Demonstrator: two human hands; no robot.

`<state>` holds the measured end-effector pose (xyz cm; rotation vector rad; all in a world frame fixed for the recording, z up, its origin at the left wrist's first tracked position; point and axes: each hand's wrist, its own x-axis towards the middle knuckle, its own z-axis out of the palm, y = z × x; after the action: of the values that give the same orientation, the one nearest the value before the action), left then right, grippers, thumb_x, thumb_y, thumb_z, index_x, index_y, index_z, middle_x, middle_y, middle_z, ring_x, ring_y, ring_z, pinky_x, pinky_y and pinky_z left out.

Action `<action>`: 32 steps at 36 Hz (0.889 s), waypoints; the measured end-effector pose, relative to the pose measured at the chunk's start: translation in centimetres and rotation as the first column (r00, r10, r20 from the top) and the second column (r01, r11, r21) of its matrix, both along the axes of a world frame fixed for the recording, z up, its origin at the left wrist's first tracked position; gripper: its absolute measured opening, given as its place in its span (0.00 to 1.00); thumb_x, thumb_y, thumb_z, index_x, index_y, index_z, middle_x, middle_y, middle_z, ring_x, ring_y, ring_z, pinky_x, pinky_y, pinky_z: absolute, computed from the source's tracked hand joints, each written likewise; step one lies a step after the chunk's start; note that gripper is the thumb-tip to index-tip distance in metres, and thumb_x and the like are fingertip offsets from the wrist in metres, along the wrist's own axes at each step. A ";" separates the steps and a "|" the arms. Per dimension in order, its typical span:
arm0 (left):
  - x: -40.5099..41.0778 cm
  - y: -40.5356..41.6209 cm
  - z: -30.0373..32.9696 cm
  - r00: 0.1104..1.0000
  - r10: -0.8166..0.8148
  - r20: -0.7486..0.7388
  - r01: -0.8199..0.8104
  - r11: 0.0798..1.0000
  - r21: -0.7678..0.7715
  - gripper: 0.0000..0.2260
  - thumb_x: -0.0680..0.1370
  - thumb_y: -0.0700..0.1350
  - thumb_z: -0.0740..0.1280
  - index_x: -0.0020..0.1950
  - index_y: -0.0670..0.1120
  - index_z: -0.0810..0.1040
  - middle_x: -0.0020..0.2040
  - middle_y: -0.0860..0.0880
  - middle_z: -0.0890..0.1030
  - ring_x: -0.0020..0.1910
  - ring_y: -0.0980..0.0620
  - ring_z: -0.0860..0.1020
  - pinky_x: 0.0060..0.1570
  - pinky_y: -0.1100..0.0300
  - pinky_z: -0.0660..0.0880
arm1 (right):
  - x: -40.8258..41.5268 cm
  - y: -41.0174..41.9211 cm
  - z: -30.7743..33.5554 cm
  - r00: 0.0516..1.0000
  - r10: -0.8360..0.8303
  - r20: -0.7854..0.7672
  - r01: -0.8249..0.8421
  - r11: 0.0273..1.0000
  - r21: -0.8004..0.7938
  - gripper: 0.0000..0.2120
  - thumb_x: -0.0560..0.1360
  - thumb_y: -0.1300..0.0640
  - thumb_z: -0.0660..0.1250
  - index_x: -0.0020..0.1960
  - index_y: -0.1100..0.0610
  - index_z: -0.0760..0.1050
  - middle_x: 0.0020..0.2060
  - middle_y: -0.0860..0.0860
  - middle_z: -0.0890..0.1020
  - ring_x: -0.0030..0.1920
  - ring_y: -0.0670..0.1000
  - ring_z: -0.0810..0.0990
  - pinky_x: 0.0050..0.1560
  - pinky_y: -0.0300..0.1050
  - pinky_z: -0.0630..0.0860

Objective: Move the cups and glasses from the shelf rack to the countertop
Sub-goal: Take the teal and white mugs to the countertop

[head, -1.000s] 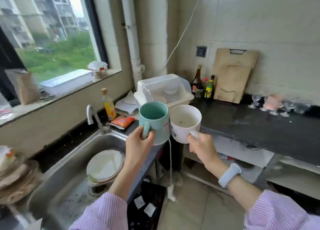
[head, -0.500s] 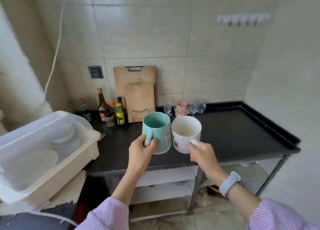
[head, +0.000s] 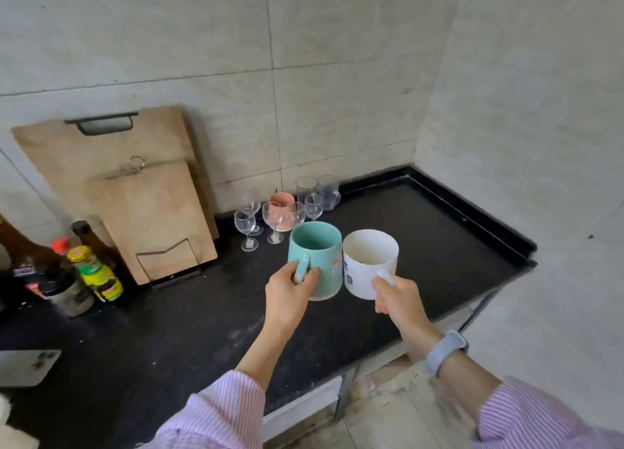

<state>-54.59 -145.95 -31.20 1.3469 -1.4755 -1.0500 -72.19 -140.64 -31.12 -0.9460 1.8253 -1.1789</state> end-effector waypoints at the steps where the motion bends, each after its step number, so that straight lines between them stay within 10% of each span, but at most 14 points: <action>1: -1.1 -1.3 -0.6 1.000 -0.003 -0.005 0.003 1.000 0.025 0.10 0.73 0.45 0.68 0.38 0.40 0.76 0.32 0.47 0.76 0.32 0.54 0.70 0.32 0.62 0.67 | -1.0 -1.2 -0.6 1.000 -0.020 0.003 0.020 1.000 0.013 0.15 0.72 0.59 0.60 0.27 0.59 0.66 0.25 0.54 0.70 0.29 0.51 0.70 0.33 0.42 0.68; 32: -21.6 -27.9 -17.1 0.958 0.268 0.102 -0.284 0.938 0.198 0.16 0.75 0.45 0.67 0.31 0.43 0.65 0.28 0.48 0.70 0.24 0.61 0.69 0.26 0.71 0.65 | -18.6 -33.1 -15.4 0.997 0.035 0.073 -0.051 0.974 0.219 0.11 0.72 0.59 0.58 0.32 0.59 0.66 0.28 0.54 0.68 0.32 0.51 0.69 0.36 0.46 0.68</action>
<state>-76.21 -173.88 -48.32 1.7044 -1.2054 -1.0023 -90.78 -173.74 -46.53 -0.8038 1.8272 -0.9471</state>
